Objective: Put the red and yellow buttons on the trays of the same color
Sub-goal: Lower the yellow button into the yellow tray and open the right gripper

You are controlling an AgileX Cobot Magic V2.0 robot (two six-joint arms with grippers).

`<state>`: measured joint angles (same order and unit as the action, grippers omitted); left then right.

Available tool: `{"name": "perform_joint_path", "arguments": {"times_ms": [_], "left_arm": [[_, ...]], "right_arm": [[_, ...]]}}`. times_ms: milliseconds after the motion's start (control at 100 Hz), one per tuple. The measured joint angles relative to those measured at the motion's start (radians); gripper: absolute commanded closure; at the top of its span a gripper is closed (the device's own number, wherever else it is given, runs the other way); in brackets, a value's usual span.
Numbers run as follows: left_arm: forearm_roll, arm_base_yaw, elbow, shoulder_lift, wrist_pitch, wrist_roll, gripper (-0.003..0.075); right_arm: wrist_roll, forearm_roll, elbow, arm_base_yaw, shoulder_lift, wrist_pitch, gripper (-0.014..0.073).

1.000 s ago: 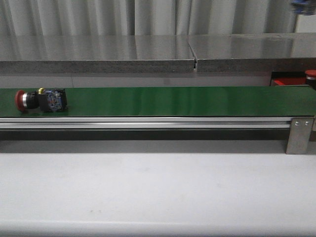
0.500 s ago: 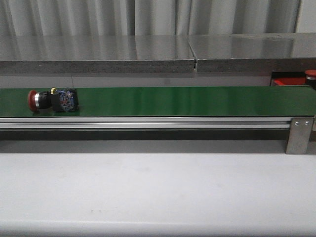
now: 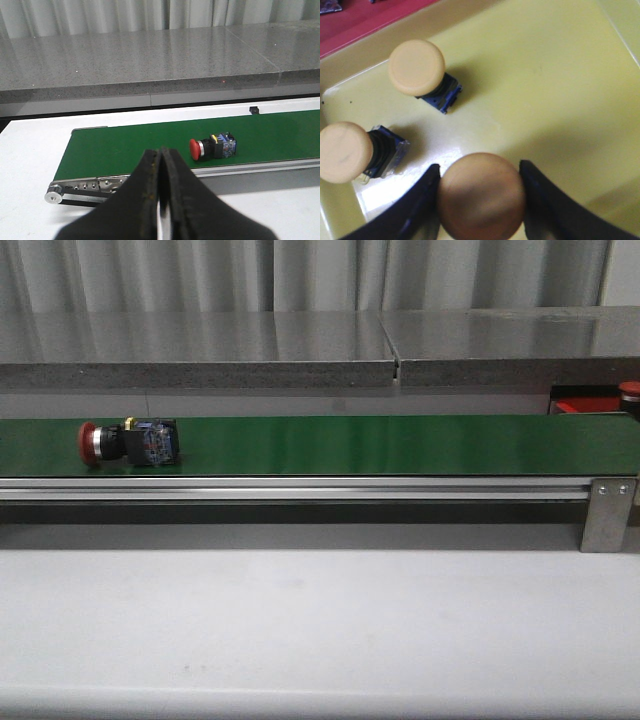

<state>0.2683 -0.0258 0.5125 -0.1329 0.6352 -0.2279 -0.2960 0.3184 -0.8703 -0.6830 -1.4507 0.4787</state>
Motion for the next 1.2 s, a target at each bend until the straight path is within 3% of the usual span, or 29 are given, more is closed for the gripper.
{"name": "perform_joint_path", "arguments": {"times_ms": [690,760,910,980,1200], "left_arm": [[0.0,0.0,0.0,0.0,0.0,0.0,0.0741],[0.0,0.0,0.0,0.0,0.0,0.0,0.0741],[0.0,0.0,0.0,0.0,0.0,0.0,0.0741],[0.0,0.0,0.0,0.0,0.0,0.0,0.0741],[0.0,0.0,0.0,0.0,0.0,0.0,0.0741]], "right_arm": [[-0.007,0.015,0.0,0.081,-0.149,-0.093,0.0448],[-0.007,0.015,0.0,0.081,-0.151,-0.097,0.0381],[-0.007,0.015,0.0,0.081,-0.151,-0.099,0.0102],[-0.007,0.015,0.0,0.081,-0.153,-0.099,0.0018],[-0.009,0.015,-0.006,0.081,-0.151,-0.092,-0.0003]]}}
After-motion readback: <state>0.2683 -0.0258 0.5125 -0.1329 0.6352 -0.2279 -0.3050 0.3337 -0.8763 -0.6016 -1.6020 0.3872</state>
